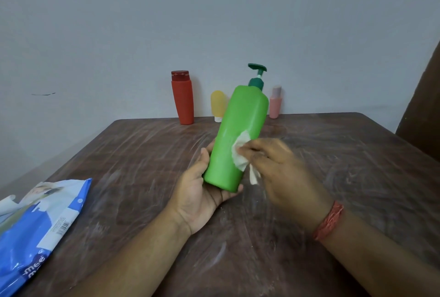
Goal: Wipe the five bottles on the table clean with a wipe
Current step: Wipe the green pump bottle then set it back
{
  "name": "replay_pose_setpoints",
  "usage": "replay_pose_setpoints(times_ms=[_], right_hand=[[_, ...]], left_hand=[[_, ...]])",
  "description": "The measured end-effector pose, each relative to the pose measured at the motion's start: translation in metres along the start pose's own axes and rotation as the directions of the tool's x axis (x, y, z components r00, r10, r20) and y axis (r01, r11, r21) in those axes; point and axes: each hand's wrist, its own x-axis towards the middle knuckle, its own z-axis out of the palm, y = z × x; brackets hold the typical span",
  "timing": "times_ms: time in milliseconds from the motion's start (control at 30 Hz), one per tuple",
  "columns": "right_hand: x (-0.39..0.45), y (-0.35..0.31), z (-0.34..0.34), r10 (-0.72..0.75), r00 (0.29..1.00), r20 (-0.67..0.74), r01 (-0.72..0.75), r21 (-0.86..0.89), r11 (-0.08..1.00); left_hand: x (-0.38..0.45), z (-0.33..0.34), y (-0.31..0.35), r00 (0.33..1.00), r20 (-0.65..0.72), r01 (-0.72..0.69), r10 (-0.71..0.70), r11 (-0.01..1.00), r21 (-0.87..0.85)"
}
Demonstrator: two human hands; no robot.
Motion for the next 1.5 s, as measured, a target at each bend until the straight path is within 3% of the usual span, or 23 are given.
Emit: replay_pose_setpoints(times_ms=[167,233,367,467,533,700,833,933,1000,1100,1233,1400,1500], right_hand=[[0.006,0.02,-0.013,0.177,0.966,-0.187,-0.185,-0.03,0.982],[0.004,0.017,-0.013,0.177,0.97,-0.165,-0.181,-0.008,0.983],[0.001,0.016,-0.014,0.025,0.996,-0.091,-0.033,-0.083,0.996],[0.005,0.033,-0.022,0.138,0.97,-0.199,-0.155,-0.069,0.986],[0.004,0.032,-0.02,0.213,0.959,-0.189,-0.224,-0.038,0.974],[0.001,0.005,-0.006,-0.029,0.999,-0.035,0.028,-0.026,0.999],[0.008,0.01,-0.009,0.128,0.985,-0.113,-0.132,-0.031,0.991],[0.007,-0.004,-0.006,0.022,1.0,0.004,-0.022,0.004,1.0],[0.006,-0.015,-0.003,-0.107,0.991,0.08,0.103,0.055,0.993],[0.009,-0.022,-0.002,-0.158,0.979,0.127,0.144,0.107,0.984],[0.01,-0.032,-0.001,-0.27,0.936,0.225,0.25,0.11,0.962],[0.011,-0.036,-0.001,-0.271,0.931,0.245,0.258,0.085,0.962],[0.014,-0.033,-0.006,-0.181,0.974,0.133,0.178,0.034,0.983]], left_hand=[[-0.003,0.008,-0.005,0.999,0.04,0.021,-0.03,0.976,0.217],[-0.004,0.011,-0.005,0.999,0.035,0.0,-0.01,0.959,0.282],[-0.007,0.014,-0.005,1.0,0.025,-0.021,0.013,0.931,0.364],[-0.009,0.018,-0.008,0.999,0.034,-0.023,0.009,0.899,0.438],[-0.008,0.021,-0.009,1.0,0.022,-0.03,0.022,0.874,0.486],[-0.005,0.017,-0.011,0.991,-0.014,-0.098,0.13,0.809,0.58],[-0.002,0.014,-0.015,0.984,0.003,-0.131,0.181,0.701,0.701],[0.001,0.013,-0.018,0.981,-0.053,-0.109,0.185,0.762,0.639],[0.002,0.012,-0.017,0.983,-0.077,-0.102,0.165,0.851,0.516],[0.003,0.011,-0.013,0.987,-0.118,-0.067,0.106,0.953,0.297],[0.005,0.01,-0.007,0.992,-0.122,0.011,0.013,0.981,0.196],[0.007,0.006,-0.007,0.996,-0.086,0.031,-0.018,0.989,0.144],[0.008,0.006,-0.011,0.994,-0.11,0.012,0.015,0.971,0.237]])
